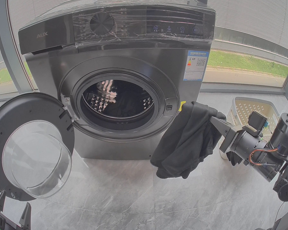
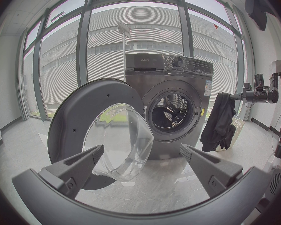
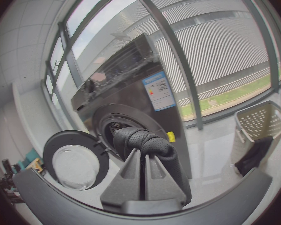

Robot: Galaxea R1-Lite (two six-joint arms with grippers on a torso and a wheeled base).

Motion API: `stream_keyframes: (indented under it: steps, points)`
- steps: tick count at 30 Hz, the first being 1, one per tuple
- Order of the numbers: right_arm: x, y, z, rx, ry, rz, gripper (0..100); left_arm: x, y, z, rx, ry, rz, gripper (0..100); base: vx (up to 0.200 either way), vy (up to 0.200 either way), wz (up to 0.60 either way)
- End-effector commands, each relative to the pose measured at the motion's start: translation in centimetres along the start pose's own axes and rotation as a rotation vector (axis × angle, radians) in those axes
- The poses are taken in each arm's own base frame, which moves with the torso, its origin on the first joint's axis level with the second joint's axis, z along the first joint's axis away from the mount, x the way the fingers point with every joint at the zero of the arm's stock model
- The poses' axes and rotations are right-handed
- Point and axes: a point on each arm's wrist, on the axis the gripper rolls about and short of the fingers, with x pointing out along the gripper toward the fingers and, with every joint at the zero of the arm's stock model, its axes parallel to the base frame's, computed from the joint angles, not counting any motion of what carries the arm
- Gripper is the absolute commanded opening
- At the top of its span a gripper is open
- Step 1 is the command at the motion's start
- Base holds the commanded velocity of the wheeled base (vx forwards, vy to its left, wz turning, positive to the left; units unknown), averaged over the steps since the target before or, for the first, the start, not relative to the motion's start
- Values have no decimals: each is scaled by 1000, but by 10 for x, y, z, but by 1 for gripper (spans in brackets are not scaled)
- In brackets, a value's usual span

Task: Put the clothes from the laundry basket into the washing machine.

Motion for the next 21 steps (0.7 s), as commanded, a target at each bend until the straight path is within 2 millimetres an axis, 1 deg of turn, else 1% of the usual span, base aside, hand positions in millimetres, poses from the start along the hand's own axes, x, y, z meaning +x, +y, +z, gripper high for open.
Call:
stream_keyframes:
  steps: [1, 16, 21]
  points:
    - [10, -3, -4, -21, 1, -116, 0, 0, 0, -5, -1, 2, -1, 100, 0, 0, 0]
    - [8, -1, -1, -24, -7, -115, 0, 0, 0, -5, -4, 0, 0, 100, 0, 0, 0]
    - [8, 2, -3, -53, 1, -99, 0, 0, 0, -5, -4, 0, 0, 100, 0, 200, 0]
